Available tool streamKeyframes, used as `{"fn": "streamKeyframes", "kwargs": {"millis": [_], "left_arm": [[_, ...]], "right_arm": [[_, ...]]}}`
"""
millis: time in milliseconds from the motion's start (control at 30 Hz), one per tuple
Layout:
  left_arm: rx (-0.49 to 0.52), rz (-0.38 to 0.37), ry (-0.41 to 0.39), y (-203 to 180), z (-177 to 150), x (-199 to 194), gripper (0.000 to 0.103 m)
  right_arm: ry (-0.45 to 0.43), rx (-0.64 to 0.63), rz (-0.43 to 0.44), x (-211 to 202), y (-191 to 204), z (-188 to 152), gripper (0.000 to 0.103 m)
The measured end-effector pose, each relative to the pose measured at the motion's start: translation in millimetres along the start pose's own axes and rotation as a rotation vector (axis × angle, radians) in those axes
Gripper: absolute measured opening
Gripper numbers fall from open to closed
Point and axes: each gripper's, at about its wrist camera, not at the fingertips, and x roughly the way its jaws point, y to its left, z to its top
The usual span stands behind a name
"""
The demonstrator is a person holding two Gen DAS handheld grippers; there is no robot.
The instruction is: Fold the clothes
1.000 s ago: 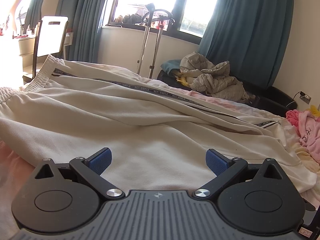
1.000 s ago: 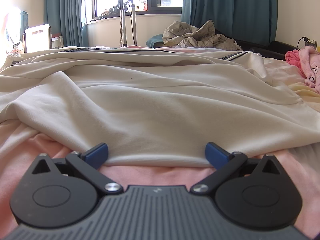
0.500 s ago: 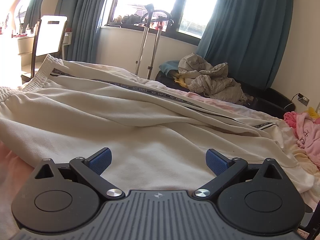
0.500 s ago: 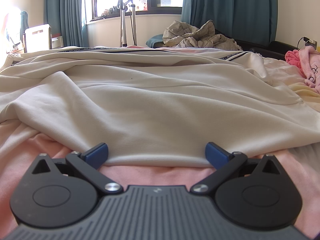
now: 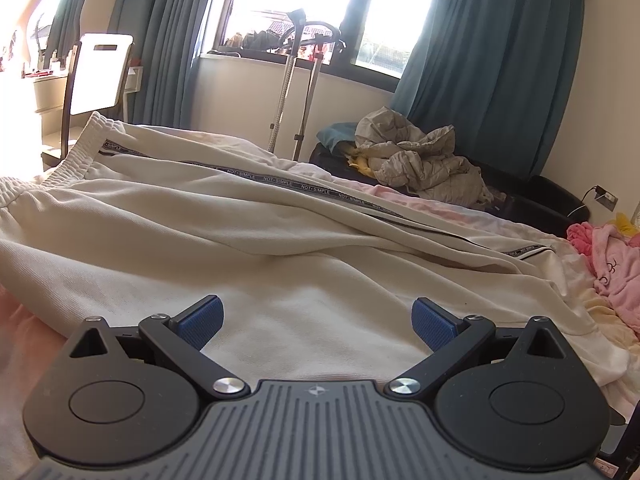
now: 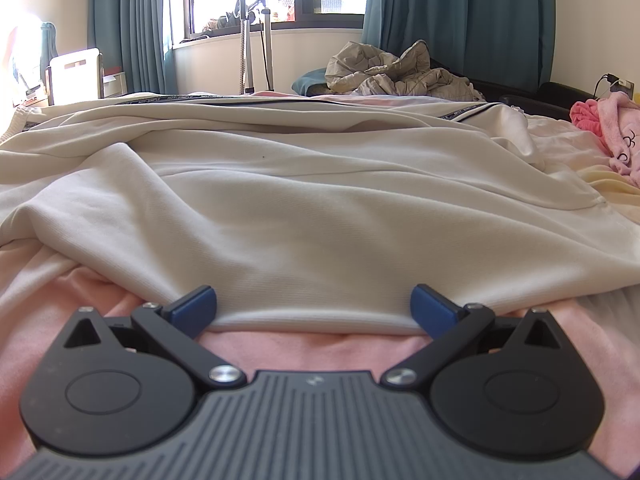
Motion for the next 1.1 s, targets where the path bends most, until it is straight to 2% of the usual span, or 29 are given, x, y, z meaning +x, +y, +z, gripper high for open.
{"fn": "streamKeyframes", "kwargs": {"millis": [267, 633, 733, 867, 933, 1100], "left_arm": [[-0.038, 0.002, -0.012, 6, 2, -3, 0.101], [-0.142, 0.025, -0.014, 26, 9, -13, 0.101], [-0.132, 0.031, -0.038, 27, 12, -20, 0.101], [-0.068, 0.053, -0.096, 23, 14, -39, 0.102], [-0.048, 0.061, -0.108, 23, 13, -46, 0.103], [-0.091, 0.075, -0.089, 36, 16, -52, 0.103]], "right_arm": [[-0.002, 0.0, 0.0, -1, -1, -1, 0.103], [-0.012, 0.001, -0.003, -2, 2, -3, 0.103], [-0.016, 0.001, -0.003, -2, 2, -3, 0.103], [-0.019, 0.004, 0.003, -1, 1, -3, 0.103], [0.004, -0.004, 0.0, 2, 2, 0, 0.103], [0.051, 0.01, -0.011, 0, 4, 13, 0.103]]}}
